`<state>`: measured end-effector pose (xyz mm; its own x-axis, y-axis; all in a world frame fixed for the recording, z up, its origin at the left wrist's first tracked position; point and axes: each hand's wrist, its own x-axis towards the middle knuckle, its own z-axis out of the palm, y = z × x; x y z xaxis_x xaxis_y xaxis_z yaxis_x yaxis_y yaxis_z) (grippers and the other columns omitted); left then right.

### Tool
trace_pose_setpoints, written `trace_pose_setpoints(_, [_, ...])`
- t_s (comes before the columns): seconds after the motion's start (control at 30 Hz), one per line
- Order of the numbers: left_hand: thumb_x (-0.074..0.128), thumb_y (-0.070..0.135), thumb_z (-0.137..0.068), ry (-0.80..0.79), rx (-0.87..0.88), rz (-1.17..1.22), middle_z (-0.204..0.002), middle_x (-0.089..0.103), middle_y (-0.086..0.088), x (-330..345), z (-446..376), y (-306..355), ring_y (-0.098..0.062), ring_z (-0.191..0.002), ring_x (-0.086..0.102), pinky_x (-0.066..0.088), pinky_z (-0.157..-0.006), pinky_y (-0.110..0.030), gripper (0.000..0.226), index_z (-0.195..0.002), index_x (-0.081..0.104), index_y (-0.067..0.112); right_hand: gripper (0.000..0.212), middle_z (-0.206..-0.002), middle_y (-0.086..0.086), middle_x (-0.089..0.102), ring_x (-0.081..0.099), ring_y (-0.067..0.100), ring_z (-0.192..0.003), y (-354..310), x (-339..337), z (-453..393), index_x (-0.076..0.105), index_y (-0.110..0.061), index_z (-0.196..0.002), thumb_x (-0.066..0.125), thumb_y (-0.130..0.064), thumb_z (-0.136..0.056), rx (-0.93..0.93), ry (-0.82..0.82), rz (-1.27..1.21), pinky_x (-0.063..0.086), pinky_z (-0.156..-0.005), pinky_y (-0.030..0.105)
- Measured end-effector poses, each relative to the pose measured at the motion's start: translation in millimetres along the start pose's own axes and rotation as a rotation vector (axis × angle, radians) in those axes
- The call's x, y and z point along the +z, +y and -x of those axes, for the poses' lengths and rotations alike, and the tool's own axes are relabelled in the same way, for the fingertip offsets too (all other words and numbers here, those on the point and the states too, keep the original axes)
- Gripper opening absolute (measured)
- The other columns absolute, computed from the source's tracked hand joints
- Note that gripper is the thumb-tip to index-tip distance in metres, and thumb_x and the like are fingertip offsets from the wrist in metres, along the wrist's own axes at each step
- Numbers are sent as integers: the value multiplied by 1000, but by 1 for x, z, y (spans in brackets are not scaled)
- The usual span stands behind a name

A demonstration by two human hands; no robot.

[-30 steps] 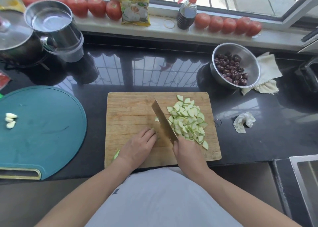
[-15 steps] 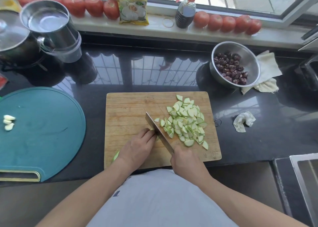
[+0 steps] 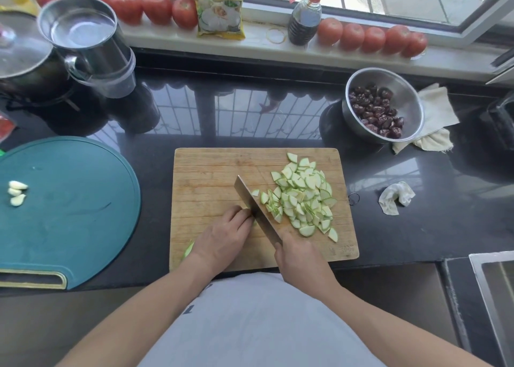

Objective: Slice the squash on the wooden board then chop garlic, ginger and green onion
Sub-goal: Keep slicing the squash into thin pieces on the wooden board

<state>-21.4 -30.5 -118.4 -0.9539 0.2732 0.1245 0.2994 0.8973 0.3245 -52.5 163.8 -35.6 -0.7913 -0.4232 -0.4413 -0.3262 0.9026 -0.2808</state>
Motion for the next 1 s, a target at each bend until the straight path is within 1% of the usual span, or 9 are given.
trace_pose_setpoints(0.1, [54,-6,-86,-12,3,2,-116,64,-15,0,0,-1,-32,-109,59,61,-62,-40,32,-115,66,-2,12,-75,10,61,59,32,-70,1,-3,4,46,-14,-92,41,-23,-99,16,-21,-2,47,-59,40])
trace_pose_setpoints(0.23, [52,-5,-88,-38,-3,11,-117,65,-14,-3,0,0,-32,-109,60,61,-61,-40,32,-116,67,-1,11,-68,6,50,57,31,-65,0,4,-3,39,-15,-86,39,-19,-96,0,-45,87,35,-53,34])
trace_pose_setpoints(0.4, [51,-3,-89,-25,-3,15,-115,64,-14,-7,-2,2,-32,-106,59,59,-60,-37,26,-109,67,1,12,-76,12,63,63,33,-71,-14,8,-29,48,-13,-94,41,-21,-100,8,27,48,49,-58,39])
trace_pose_setpoints(0.5, [45,-1,-90,28,8,9,-107,64,-13,-7,0,2,-30,-100,59,58,-60,-34,24,-101,67,2,17,-74,11,61,60,32,-68,-16,4,-29,48,-13,-91,40,-25,-101,5,65,-21,48,-57,39])
trace_pose_setpoints(0.6, [43,-3,-88,55,31,-8,-106,66,-14,-4,0,1,-31,-97,60,58,-70,-36,29,-101,68,1,17,-70,6,54,59,32,-66,-8,1,-13,43,-15,-88,42,-26,-100,-6,57,-5,41,-54,37])
trace_pose_setpoints(0.73, [45,-5,-88,73,28,-8,-106,68,-15,-1,-1,1,-33,-95,63,58,-74,-39,29,-103,70,-1,11,-74,11,60,58,32,-67,1,-2,5,47,-14,-98,40,-23,-99,-14,-21,48,49,-59,41])
trace_pose_setpoints(0.8, [48,-6,-88,74,31,-5,-106,68,-15,-1,-1,0,-33,-95,63,58,-74,-40,28,-103,70,-1,8,-68,9,55,53,31,-62,2,0,7,44,-15,-94,40,-21,-98,-10,-33,66,43,-53,40])
trace_pose_setpoints(0.9, [52,-9,-87,74,38,-9,-106,68,-15,-1,-1,0,-32,-93,63,57,-76,-40,27,-104,71,-1,13,-57,1,37,42,28,-53,1,6,1,38,-16,-85,41,-19,-97,-1,-41,120,22,-45,34])
trace_pose_setpoints(1.0, [52,-8,-86,77,35,-15,-103,66,-14,-2,-1,0,-32,-91,61,57,-71,-40,24,-99,70,1,14,-58,-1,38,51,29,-57,-4,15,-14,37,-16,-83,41,-19,-97,9,-25,131,29,-49,33])
